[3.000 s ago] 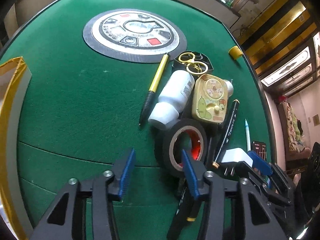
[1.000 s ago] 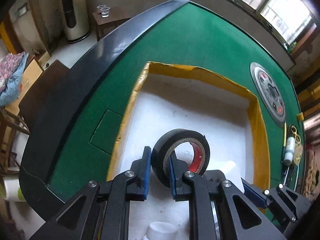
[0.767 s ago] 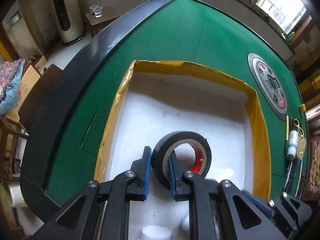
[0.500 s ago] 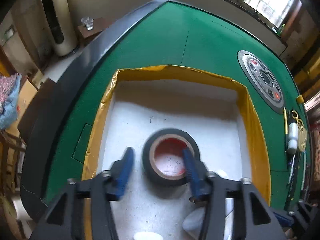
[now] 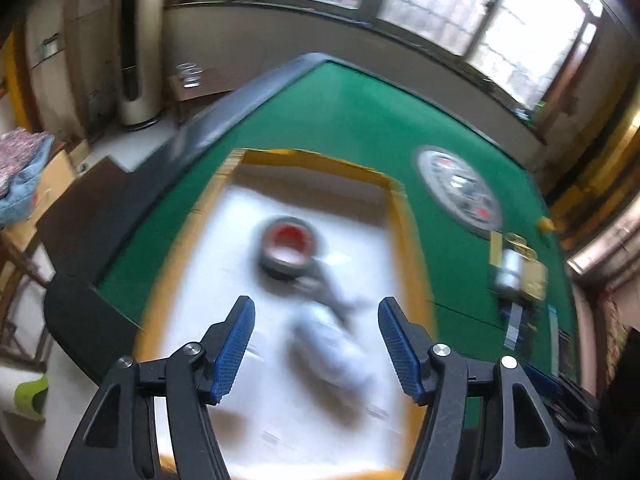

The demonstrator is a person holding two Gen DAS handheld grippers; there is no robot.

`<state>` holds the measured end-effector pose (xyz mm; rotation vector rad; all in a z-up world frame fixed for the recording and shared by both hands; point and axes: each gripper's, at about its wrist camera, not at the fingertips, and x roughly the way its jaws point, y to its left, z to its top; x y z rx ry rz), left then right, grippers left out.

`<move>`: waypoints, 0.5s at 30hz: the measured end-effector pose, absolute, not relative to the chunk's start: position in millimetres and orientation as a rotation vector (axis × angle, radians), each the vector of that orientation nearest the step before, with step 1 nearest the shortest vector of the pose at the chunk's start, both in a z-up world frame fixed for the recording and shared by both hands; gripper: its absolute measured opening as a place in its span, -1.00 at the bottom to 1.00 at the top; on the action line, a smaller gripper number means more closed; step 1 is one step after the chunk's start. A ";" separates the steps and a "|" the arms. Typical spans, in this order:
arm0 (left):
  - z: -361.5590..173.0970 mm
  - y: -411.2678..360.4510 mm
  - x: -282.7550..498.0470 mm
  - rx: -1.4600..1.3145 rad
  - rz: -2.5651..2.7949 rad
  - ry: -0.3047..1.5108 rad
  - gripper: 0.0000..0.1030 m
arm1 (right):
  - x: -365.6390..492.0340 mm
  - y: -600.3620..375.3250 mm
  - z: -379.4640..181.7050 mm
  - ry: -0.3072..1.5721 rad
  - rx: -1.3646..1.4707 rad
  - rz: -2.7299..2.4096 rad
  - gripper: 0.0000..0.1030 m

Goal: Organize rigid objects
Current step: 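Place the tape roll in the tray with the left tool while the right tool drops the plug, then grasp a black marker with the right tool while the left tool grasps another marker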

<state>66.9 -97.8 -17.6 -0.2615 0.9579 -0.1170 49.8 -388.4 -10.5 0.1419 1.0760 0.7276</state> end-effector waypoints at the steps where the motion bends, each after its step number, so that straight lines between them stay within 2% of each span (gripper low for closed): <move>1: -12.8 -113.9 60.9 -0.260 -0.158 0.952 0.31 | 51.2 -395.4 -12.4 1.076 0.147 0.715 -0.06; 10: -16.5 -234.2 44.8 -0.126 -0.415 1.005 0.31 | 43.8 -467.8 -18.6 1.070 0.229 0.550 -0.06; 15: -31.9 -267.1 48.7 -0.095 -0.464 1.069 0.31 | 56.9 -497.8 -32.1 1.119 0.257 0.425 -0.06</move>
